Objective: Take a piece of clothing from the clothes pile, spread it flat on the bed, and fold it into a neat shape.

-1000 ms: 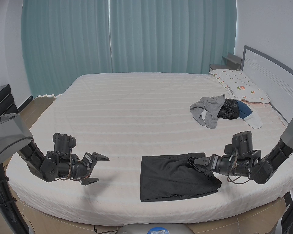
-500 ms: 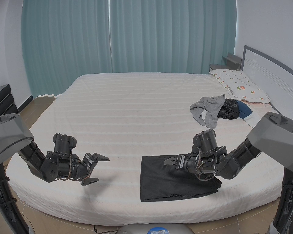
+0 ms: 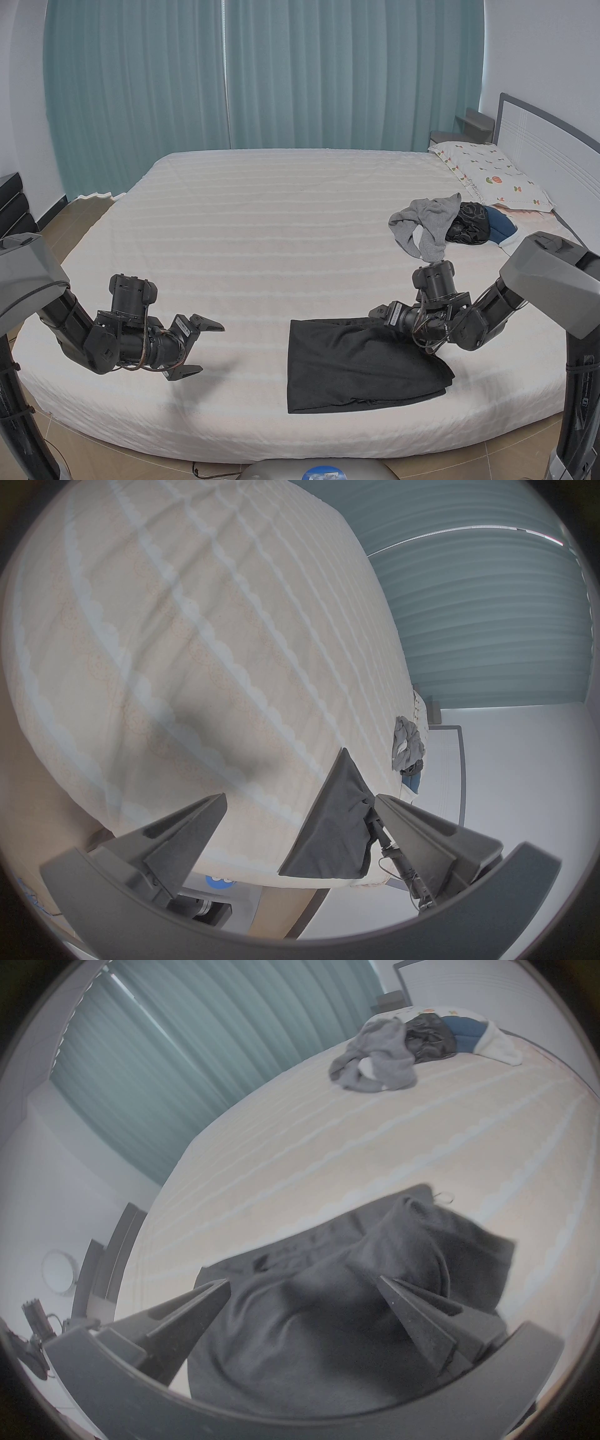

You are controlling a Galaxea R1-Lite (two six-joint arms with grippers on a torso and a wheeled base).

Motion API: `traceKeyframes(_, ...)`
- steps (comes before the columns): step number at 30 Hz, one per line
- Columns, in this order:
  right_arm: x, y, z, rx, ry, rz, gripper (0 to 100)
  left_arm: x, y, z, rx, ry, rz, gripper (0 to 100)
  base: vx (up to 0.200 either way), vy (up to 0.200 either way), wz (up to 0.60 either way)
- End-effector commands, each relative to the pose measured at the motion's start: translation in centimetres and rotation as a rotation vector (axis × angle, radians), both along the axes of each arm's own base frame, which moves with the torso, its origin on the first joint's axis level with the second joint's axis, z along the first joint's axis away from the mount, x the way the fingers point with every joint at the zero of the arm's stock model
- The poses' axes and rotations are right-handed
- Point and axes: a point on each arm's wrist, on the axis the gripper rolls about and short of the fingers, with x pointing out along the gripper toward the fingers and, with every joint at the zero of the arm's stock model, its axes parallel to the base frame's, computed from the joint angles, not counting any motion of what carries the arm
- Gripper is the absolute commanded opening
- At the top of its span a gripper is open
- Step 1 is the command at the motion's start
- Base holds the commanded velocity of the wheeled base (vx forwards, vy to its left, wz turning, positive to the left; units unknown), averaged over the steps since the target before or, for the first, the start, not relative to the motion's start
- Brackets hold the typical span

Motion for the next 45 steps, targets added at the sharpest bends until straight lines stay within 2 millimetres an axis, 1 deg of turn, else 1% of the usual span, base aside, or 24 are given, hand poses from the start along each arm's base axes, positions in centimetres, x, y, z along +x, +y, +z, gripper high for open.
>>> traceKeyframes(1, 0.5, -3.6, 0.6, -0.001, -0.005, -0.091, 100, 0.0, 0.0, -0.1, 0.000, 0.002, 0.000, 100, 0.000, 0.000, 0.00)
traceKeyframes(2, 0.5, -3.6, 0.6, -0.001, -0.005, -0.091, 100, 0.0, 0.0, -0.1, 0.000, 0.002, 0.000, 100, 0.000, 0.000, 0.00)
traceKeyframes(4, 0.5, -5.1, 0.5, 0.003, 0.006, -0.131, 100, 0.0, 0.0, -0.1, 0.000, 0.003, 0.000, 100, 0.000, 0.000, 0.00)
traceKeyframes(6, 0.4, -5.6, 0.6, 0.012, 0.008, -0.147, 100, 0.0, 0.0, -0.1, 0.000, 0.002, 0.000, 100, 0.000, 0.000, 0.00)
traceKeyframes(9, -0.5, -6.5, 1.5, 0.026, 0.010, -0.155, 100, 0.0, 0.0, 0.0, 0.000, 0.000, 0.000, 100, 0.000, 0.000, 0.00)
traceKeyframes(14, -2.1, -6.8, 2.8, 0.106, -0.013, -0.162, 100, 0.2, -0.1, 0.1, -0.005, -0.006, -0.001, 100, 0.000, 0.000, 0.00)
traceKeyframes(16, -2.6, -6.9, 2.9, 0.135, -0.027, -0.160, 100, 0.3, -0.1, 0.2, -0.007, -0.008, -0.003, 100, 0.000, -0.100, 0.00)
traceKeyframes(19, -3.0, -6.9, 2.4, 0.150, -0.032, -0.156, 100, 0.3, -0.4, 0.2, -0.006, -0.009, -0.009, 100, 0.000, -0.200, 0.00)
traceKeyframes(21, -2.9, -6.9, 1.4, 0.153, -0.039, -0.153, 100, 0.2, -0.9, 0.2, -0.006, -0.008, -0.024, 100, 0.000, -0.200, 0.00)
traceKeyframes(24, -2.8, -6.8, 0.8, 0.153, -0.036, -0.153, 100, 0.2, -1.1, 0.2, -0.008, -0.009, -0.030, 100, 0.000, -0.200, 0.00)
traceKeyframes(30, -2.7, -6.8, 0.5, 0.158, -0.029, -0.143, 100, 0.4, -1.3, 0.4, -0.011, -0.021, -0.033, 100, 0.000, -0.200, 0.00)
traceKeyframes(34, -2.7, -6.5, 0.3, 0.191, -0.013, -0.124, 100, 1.2, -1.5, 0.4, 0.008, -0.039, -0.022, 100, 0.000, 0.000, 0.00)
traceKeyframes(36, -2.6, -6.0, -0.5, 0.198, 0.009, -0.121, 100, 2.0, -1.9, 0.4, 0.047, -0.060, 0.010, 100, 0.000, 0.000, 0.00)
traceKeyframes(38, -2.6, -5.4, -0.7, 0.204, 0.015, -0.113, 100, 2.6, -2.1, 0.3, 0.072, -0.075, 0.024, 100, 0.000, 0.000, 0.00)
traceKeyframes(41, -2.6, -4.5, -0.6, 0.238, 0.003, -0.094, 100, 4.1, -2.5, -0.4, 0.118, -0.087, -0.004, 100, 0.000, 0.000, 0.00)
traceKeyframes(45, -2.6, -4.1, -0.5, 0.259, -0.002, -0.064, 100, 5.7, -3.6, -1.3, 0.157, -0.090, -0.042, 100, 0.000, 0.000, 0.00)
